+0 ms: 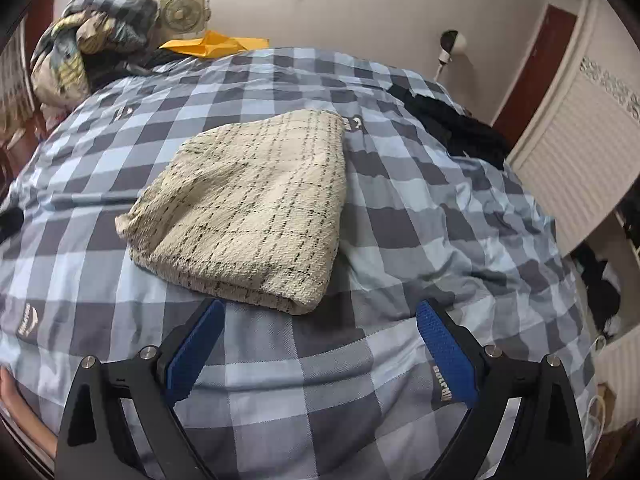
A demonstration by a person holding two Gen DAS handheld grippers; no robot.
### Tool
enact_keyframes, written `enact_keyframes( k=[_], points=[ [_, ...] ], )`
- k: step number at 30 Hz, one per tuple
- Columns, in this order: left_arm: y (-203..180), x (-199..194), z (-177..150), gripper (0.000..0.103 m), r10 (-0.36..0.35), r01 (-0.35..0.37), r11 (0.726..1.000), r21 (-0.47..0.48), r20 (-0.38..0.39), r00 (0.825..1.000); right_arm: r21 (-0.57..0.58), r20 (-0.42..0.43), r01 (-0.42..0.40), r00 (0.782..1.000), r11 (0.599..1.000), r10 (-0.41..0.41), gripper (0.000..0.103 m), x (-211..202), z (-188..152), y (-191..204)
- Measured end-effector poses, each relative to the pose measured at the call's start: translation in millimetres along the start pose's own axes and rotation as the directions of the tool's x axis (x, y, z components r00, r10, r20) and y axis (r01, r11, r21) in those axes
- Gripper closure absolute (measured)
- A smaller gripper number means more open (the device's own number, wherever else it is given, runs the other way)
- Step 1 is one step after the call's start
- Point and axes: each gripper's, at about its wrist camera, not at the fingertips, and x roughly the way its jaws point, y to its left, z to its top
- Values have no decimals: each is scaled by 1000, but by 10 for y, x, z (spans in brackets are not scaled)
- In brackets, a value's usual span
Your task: Fold small clothes
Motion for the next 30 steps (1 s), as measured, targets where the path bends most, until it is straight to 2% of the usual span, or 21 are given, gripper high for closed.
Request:
enact_keyframes(
  k=[7,18,30],
  points=[
    [-25,45,-34,0,4,-4,1000,16,-22,1000,31,1,-23,1000,999,23,8,-12,1,-34],
    [41,113,-43,0,-19,18,1000,-21,-52,998,40,-1,-24,1000,999,24,7,-22,16,-52],
    [6,133,-38,0,-16,15,1000,-9,-64,998,39,-2,-17,1000,999,17,8,-17,4,-22]
  ],
)
